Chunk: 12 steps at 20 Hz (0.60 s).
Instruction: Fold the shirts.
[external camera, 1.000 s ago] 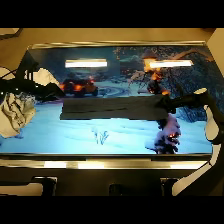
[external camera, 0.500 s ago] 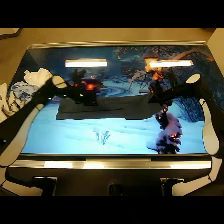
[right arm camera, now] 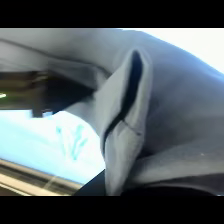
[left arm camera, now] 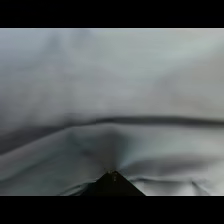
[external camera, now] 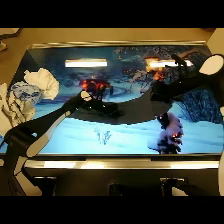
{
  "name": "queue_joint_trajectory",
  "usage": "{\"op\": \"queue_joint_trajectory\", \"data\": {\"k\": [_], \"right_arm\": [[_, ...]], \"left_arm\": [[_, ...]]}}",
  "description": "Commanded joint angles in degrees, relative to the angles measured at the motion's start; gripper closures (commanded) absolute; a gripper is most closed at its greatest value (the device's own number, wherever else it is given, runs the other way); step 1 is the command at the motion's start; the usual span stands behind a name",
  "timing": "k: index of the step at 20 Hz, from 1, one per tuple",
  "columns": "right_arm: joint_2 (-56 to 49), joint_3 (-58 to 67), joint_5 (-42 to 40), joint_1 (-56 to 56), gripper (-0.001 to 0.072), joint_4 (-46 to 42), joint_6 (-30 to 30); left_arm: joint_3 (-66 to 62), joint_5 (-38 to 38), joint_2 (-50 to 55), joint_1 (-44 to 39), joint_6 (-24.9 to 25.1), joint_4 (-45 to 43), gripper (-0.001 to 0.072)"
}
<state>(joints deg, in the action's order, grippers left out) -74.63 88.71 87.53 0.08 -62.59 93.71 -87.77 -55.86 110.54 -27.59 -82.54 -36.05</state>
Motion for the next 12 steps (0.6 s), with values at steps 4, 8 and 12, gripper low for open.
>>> {"op": "queue_joint_trajectory", "data": {"k": [4,8,12], "right_arm": [[11.41,0.09,4.02,0.52,0.0665,-1.14,5.79],[11.41,0.07,6.49,0.52,0.0665,-1.20,6.21],[8.72,0.07,4.94,0.55,0.0665,0.55,6.40]], "left_arm": [[-0.11,5.46,4.09,-10.40,0.52,15.41,0.0678],[-0.20,12.24,5.44,-17.09,7.96,29.70,0.0679],[-0.17,7.93,5.44,-15.96,11.98,30.05,0.0683]]}}
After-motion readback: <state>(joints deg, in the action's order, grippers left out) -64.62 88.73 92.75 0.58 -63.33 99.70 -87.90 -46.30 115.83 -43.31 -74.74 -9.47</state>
